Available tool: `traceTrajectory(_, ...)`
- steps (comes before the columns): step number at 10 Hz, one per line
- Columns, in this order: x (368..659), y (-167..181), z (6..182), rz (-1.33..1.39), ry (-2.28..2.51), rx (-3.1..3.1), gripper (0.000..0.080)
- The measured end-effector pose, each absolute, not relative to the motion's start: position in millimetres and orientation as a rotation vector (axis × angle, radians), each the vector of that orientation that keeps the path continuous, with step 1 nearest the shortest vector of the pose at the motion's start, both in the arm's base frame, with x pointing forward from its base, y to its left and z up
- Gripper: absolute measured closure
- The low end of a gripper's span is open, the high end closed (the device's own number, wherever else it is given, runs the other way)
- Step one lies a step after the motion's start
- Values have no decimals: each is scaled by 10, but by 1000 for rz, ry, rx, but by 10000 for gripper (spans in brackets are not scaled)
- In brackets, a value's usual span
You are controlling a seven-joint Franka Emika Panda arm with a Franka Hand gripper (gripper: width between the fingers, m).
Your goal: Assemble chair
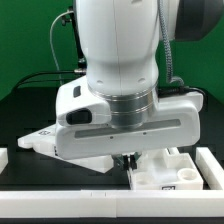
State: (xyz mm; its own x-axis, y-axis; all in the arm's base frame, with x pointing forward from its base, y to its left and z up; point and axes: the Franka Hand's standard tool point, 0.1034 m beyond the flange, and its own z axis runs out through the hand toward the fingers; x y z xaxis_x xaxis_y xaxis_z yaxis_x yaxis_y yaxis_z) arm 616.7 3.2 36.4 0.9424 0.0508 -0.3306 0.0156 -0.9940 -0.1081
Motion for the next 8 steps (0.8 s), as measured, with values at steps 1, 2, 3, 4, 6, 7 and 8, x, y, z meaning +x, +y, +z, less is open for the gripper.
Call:
traceTrajectory(1,6171,48,351,506,-38,-2999,774)
traceTrajectory(2,6160,155,273,475,6,-3016,774)
traceTrajectory(3,6161,242,227,458,22,-3025,774)
traceTrajectory(4,6164,283,224,459,42,-3029,774)
traceTrajectory(6,6166,335,224,466,61,-3048,774)
traceTrajectory(7,6167,326,226,465,59,-3050,774)
traceTrajectory(8,6166,300,226,460,54,-3047,774)
